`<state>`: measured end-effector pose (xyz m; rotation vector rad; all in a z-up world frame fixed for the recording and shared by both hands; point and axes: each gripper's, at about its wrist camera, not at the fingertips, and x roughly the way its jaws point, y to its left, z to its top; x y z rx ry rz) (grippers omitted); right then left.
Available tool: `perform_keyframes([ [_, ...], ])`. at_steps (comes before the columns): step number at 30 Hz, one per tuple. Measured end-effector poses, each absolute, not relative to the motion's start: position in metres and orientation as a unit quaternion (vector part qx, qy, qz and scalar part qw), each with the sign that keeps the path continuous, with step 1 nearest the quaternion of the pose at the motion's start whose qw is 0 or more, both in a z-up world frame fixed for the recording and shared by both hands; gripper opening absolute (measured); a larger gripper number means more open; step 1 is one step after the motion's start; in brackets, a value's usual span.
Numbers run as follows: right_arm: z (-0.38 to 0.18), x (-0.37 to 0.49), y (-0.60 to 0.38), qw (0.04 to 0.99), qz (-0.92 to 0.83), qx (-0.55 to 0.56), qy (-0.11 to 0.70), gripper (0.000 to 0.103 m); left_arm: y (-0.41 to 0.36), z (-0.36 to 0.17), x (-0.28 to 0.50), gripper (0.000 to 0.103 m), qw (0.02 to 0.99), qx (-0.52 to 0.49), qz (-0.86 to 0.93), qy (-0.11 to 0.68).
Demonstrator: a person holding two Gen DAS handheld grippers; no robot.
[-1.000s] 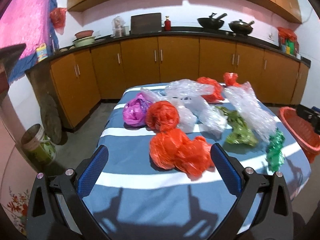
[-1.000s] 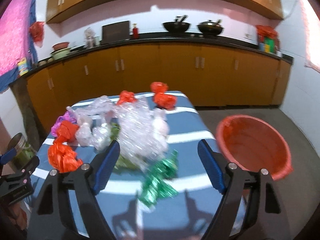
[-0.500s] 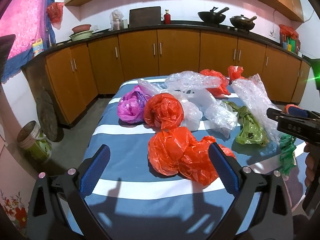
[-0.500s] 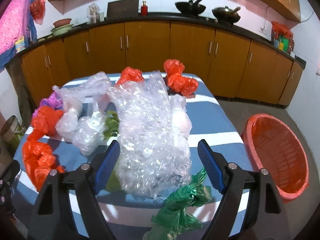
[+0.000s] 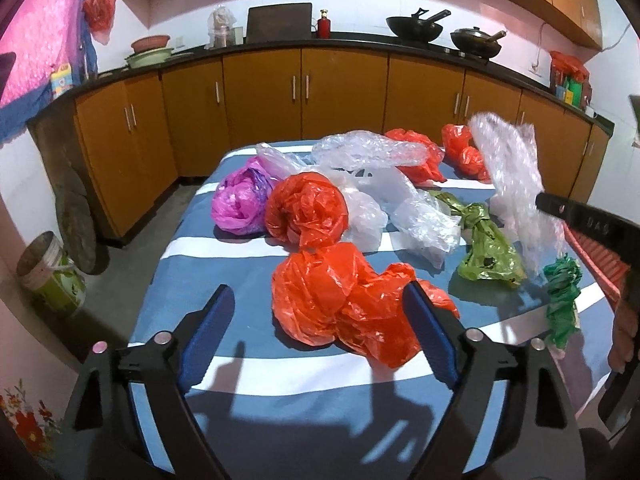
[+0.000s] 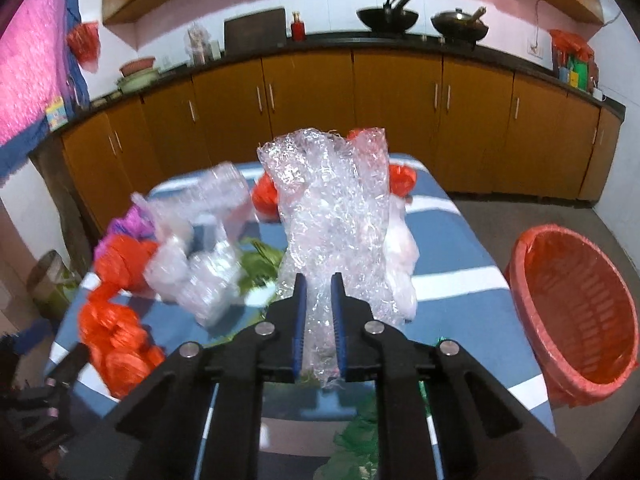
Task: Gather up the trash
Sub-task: 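Reach the right tool to the clear bubble-wrap bag and close on it, then lift the bubble wrap with the right tool while the left tool grasps the red bag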
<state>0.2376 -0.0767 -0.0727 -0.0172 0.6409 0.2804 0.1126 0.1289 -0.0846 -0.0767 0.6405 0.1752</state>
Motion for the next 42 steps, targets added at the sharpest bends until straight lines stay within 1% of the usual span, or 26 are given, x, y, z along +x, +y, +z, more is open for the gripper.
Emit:
perform_keyframes([
  [3, -0.064, 0.231, -0.075, 0.945, 0.138, -0.009, 0.297, 0.014, 0.125, -0.085, 0.114, 0.08, 0.945, -0.037, 0.079, 0.316],
  [8, -0.059, 0.227, -0.078, 0.946, 0.138, -0.008, 0.292, 0.013, 0.12, -0.091, 0.12, 0.073, 0.94, -0.029, 0.074, 0.331],
  [9, -0.059, 0.226, -0.079, 0.946, 0.138, -0.007, 0.292, 0.013, 0.119, -0.092, 0.121, 0.069, 0.939, -0.029, 0.072, 0.334],
  [11, -0.059, 0.225, -0.081, 0.945, 0.138, -0.008, 0.295, 0.013, 0.117, -0.097, 0.124, 0.055, 0.937, -0.032, 0.067, 0.341],
  [12, -0.059, 0.225, -0.081, 0.945, 0.137, -0.008, 0.296, 0.013, 0.116, -0.099, 0.127, 0.04, 0.935, -0.033, 0.064, 0.347],
  [13, -0.059, 0.225, -0.082, 0.945, 0.137, -0.007, 0.296, 0.013, 0.115, -0.101, 0.129, 0.03, 0.934, -0.031, 0.066, 0.35],
  [14, -0.059, 0.224, -0.084, 0.945, 0.136, -0.006, 0.296, 0.014, 0.115, -0.102, 0.13, 0.027, 0.933, -0.03, 0.067, 0.351],
  [15, -0.058, 0.224, -0.085, 0.945, 0.136, -0.005, 0.296, 0.014, 0.115, -0.102, 0.13, 0.018, 0.934, -0.032, 0.065, 0.35],
  [19, -0.055, 0.22, -0.089, 0.947, 0.134, -0.002, 0.293, 0.014, 0.12, -0.097, 0.128, 0.005, 0.936, -0.039, 0.058, 0.345],
  [22, -0.052, 0.218, -0.092, 0.948, 0.133, 0.002, 0.29, 0.013, 0.123, -0.088, 0.123, 0.001, 0.939, -0.048, 0.052, 0.336],
  [27, -0.049, 0.213, -0.095, 0.948, 0.136, 0.004, 0.288, 0.011, 0.125, -0.066, 0.112, 0.0, 0.949, -0.052, 0.039, 0.31],
  [29, -0.049, 0.211, -0.095, 0.948, 0.138, 0.002, 0.286, 0.006, 0.123, -0.06, 0.111, 0.0, 0.952, -0.04, 0.038, 0.301],
  [34, -0.052, 0.211, -0.098, 0.944, 0.148, 0.005, 0.295, 0.008, 0.13, -0.069, 0.114, 0.001, 0.948, -0.04, 0.047, 0.312],
  [36, -0.055, 0.212, -0.096, 0.942, 0.152, -0.001, 0.298, 0.02, 0.131, -0.072, 0.115, 0.004, 0.947, -0.036, 0.05, 0.314],
  [37, -0.056, 0.213, -0.095, 0.942, 0.153, -0.003, 0.299, 0.037, 0.132, -0.073, 0.116, 0.009, 0.947, -0.031, 0.053, 0.316],
  [38, -0.059, 0.215, -0.093, 0.941, 0.153, -0.007, 0.302, 0.048, 0.133, -0.074, 0.115, 0.014, 0.946, -0.029, 0.055, 0.317],
  [39, -0.062, 0.218, -0.092, 0.94, 0.152, -0.01, 0.305, 0.05, 0.134, -0.075, 0.115, 0.027, 0.947, -0.028, 0.057, 0.316],
  [40, -0.065, 0.22, -0.09, 0.939, 0.147, -0.014, 0.309, 0.053, 0.135, -0.076, 0.115, 0.038, 0.947, -0.027, 0.06, 0.313],
  [42, -0.073, 0.229, -0.087, 0.937, 0.135, -0.021, 0.322, 0.058, 0.138, -0.076, 0.115, 0.039, 0.948, -0.027, 0.061, 0.311],
])
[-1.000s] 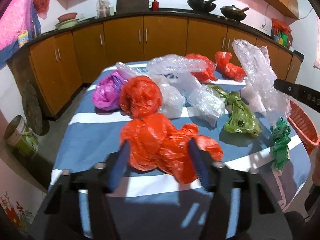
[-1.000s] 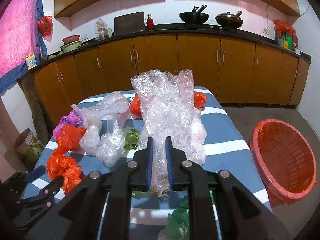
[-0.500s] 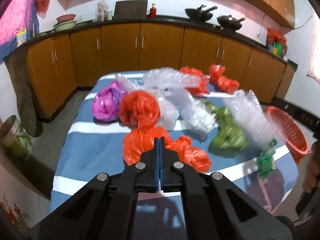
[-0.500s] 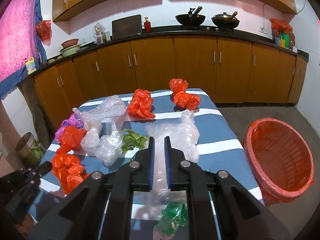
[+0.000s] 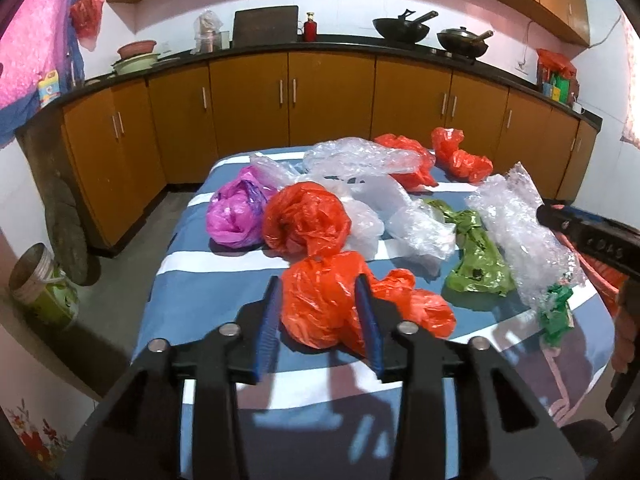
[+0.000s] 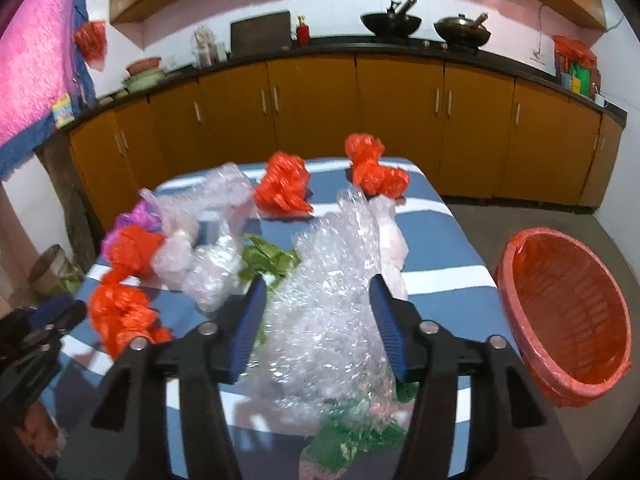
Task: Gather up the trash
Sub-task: 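Lift the bubble wrap with the right tool while the left tool grasps the red bag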
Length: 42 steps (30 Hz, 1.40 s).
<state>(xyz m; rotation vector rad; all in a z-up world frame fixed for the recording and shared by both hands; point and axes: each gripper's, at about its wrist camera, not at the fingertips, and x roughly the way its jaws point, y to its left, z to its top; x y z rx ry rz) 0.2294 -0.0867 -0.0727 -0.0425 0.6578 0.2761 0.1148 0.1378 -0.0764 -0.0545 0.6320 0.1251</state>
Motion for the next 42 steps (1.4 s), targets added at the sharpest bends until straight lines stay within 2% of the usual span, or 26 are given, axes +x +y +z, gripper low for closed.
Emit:
perform_keyframes([
  [5, -0.091, 0.25, -0.081, 0.928, 0.113, -0.035, 0.352, 0.058, 0.145, -0.082, 0.119, 0.04, 0.946, -0.031, 0.056, 0.318],
  [6, -0.095, 0.253, -0.08, 0.925, 0.114, -0.036, 0.36, 0.052, 0.146, -0.083, 0.119, 0.041, 0.946, -0.03, 0.054, 0.32],
  [7, -0.099, 0.255, -0.078, 0.921, 0.115, -0.04, 0.369, 0.03, 0.146, -0.084, 0.12, 0.042, 0.945, -0.028, 0.051, 0.322],
  [8, -0.104, 0.258, -0.077, 0.916, 0.12, -0.042, 0.381, 0.017, 0.145, -0.085, 0.121, 0.043, 0.944, -0.028, 0.049, 0.324],
  [11, -0.105, 0.257, -0.081, 0.914, 0.133, -0.029, 0.381, 0.012, 0.144, -0.088, 0.124, 0.044, 0.943, -0.03, 0.041, 0.329],
  [18, -0.084, 0.244, -0.085, 0.927, 0.152, -0.005, 0.342, 0.01, 0.145, -0.087, 0.127, 0.05, 0.942, -0.054, 0.02, 0.33],
  [25, -0.077, 0.241, -0.083, 0.928, 0.162, -0.008, 0.337, 0.01, 0.135, -0.091, 0.14, 0.05, 0.938, -0.039, 0.023, 0.344],
  [26, -0.077, 0.241, -0.083, 0.927, 0.162, -0.008, 0.337, 0.01, 0.135, -0.093, 0.141, 0.048, 0.937, -0.039, 0.024, 0.346],
  [28, -0.077, 0.24, -0.084, 0.927, 0.162, -0.007, 0.338, 0.01, 0.136, -0.094, 0.143, 0.036, 0.937, -0.04, 0.025, 0.347],
  [33, -0.073, 0.237, -0.084, 0.929, 0.163, -0.006, 0.332, 0.01, 0.139, -0.091, 0.142, 0.012, 0.937, -0.046, 0.023, 0.346],
  [42, -0.059, 0.228, -0.091, 0.933, 0.164, -0.002, 0.32, 0.01, 0.13, -0.063, 0.131, 0.009, 0.948, -0.036, 0.012, 0.317],
])
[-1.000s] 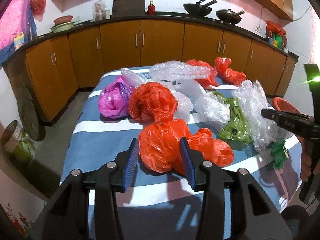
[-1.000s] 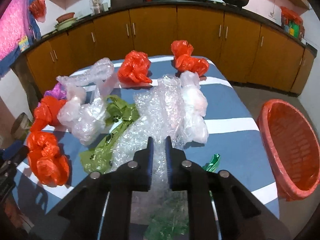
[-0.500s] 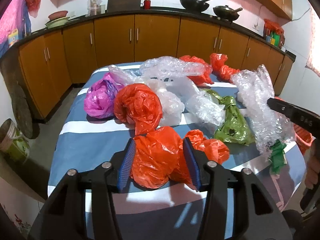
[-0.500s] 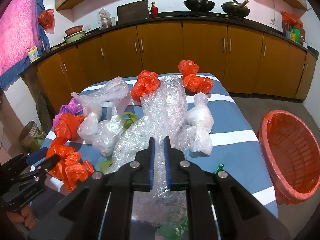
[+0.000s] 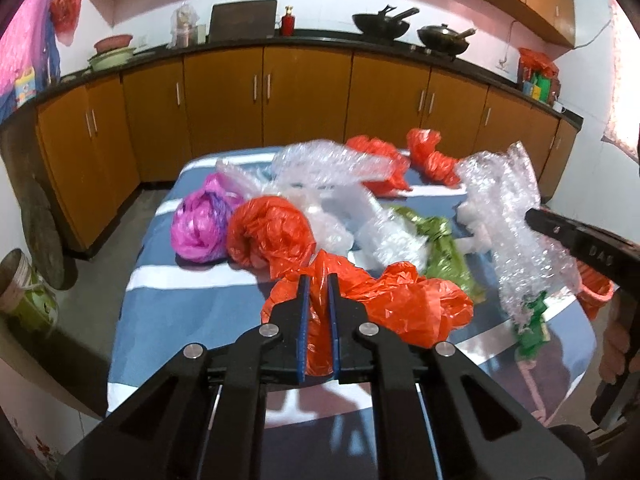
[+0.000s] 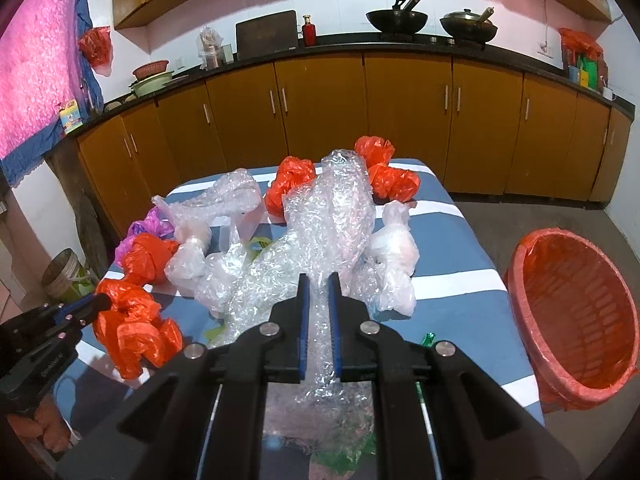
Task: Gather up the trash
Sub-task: 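Lift the bubble wrap with the right tool while the left tool grasps the red bag, then carry both bags over the orange basket with both tools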
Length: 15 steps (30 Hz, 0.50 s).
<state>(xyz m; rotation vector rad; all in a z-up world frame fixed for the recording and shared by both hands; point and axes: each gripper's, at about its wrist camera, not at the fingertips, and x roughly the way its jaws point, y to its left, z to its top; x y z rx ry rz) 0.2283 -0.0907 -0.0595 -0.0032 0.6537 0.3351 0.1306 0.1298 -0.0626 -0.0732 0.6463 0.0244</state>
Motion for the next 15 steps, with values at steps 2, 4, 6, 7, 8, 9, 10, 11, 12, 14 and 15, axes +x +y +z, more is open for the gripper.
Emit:
perform_keyframes([
  [2, -0.057, 0.225, -0.093, 0.934, 0.163, 0.0, 0.316, 0.01, 0.126, -0.053, 0.128, 0.009, 0.951, -0.034, 0.009, 0.308],
  [4, -0.052, 0.223, -0.097, 0.936, 0.162, 0.002, 0.312, 0.01, 0.123, -0.045, 0.127, 0.009, 0.954, -0.033, 0.008, 0.298],
  [6, -0.048, 0.22, -0.1, 0.938, 0.16, 0.004, 0.308, 0.01, 0.12, -0.037, 0.127, 0.009, 0.957, -0.033, 0.008, 0.289],
  [7, -0.046, 0.219, -0.103, 0.939, 0.158, 0.005, 0.306, 0.01, 0.117, -0.032, 0.127, 0.009, 0.958, -0.033, 0.006, 0.284],
  [8, -0.044, 0.219, -0.107, 0.94, 0.156, 0.006, 0.304, 0.01, 0.115, -0.028, 0.127, 0.009, 0.96, -0.035, 0.005, 0.279],
  [9, -0.043, 0.218, -0.109, 0.941, 0.155, 0.008, 0.302, 0.01, 0.114, -0.025, 0.128, 0.009, 0.961, -0.035, 0.003, 0.276],
  [10, -0.041, 0.217, -0.112, 0.941, 0.153, 0.009, 0.301, 0.01, 0.112, -0.021, 0.128, 0.009, 0.962, -0.037, 0.001, 0.272],
  [11, -0.039, 0.216, -0.116, 0.943, 0.151, 0.011, 0.298, 0.01, 0.11, -0.018, 0.129, 0.009, 0.963, -0.039, -0.002, 0.268],
  [12, -0.037, 0.215, -0.118, 0.943, 0.149, 0.012, 0.297, 0.01, 0.109, -0.016, 0.13, 0.009, 0.963, -0.041, -0.004, 0.266],
  [14, -0.033, 0.214, -0.127, 0.945, 0.145, 0.016, 0.292, 0.01, 0.104, -0.011, 0.132, 0.009, 0.964, -0.044, -0.011, 0.262],
  [15, -0.031, 0.214, -0.13, 0.946, 0.143, 0.017, 0.289, 0.01, 0.103, -0.01, 0.134, 0.009, 0.964, -0.044, -0.012, 0.261],
])
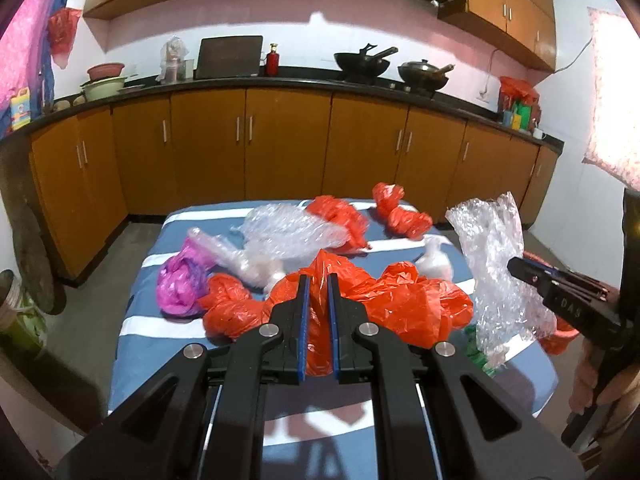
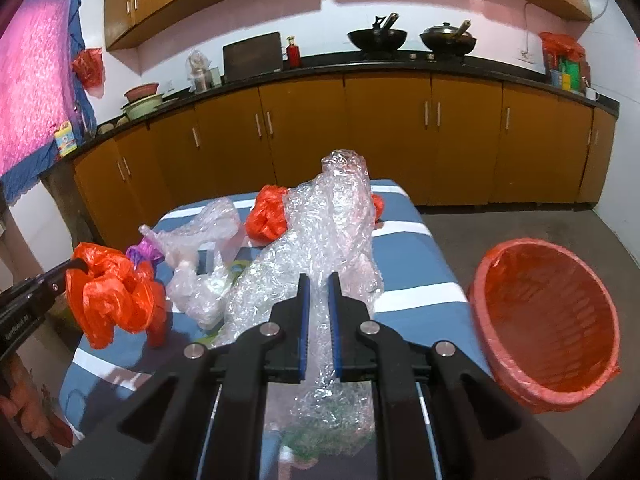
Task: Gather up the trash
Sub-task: 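Carry both bags over the orange basket with both tools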
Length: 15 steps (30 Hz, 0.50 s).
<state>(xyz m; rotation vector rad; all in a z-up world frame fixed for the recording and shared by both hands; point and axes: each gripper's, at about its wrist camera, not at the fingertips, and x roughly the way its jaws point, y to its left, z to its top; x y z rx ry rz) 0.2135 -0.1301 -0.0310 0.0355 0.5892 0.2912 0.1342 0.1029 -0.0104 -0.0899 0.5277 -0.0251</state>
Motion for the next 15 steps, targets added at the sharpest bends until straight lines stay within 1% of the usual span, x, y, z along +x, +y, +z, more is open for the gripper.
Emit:
perform_keyframes([
  [15, -0.026, 0.217, -0.2, 0.958, 0.085, 0.044, 0.272, 0.01, 0.055, -0.006, 0.167, 0.009, 0.968, -0.024, -0.032, 0.249],
])
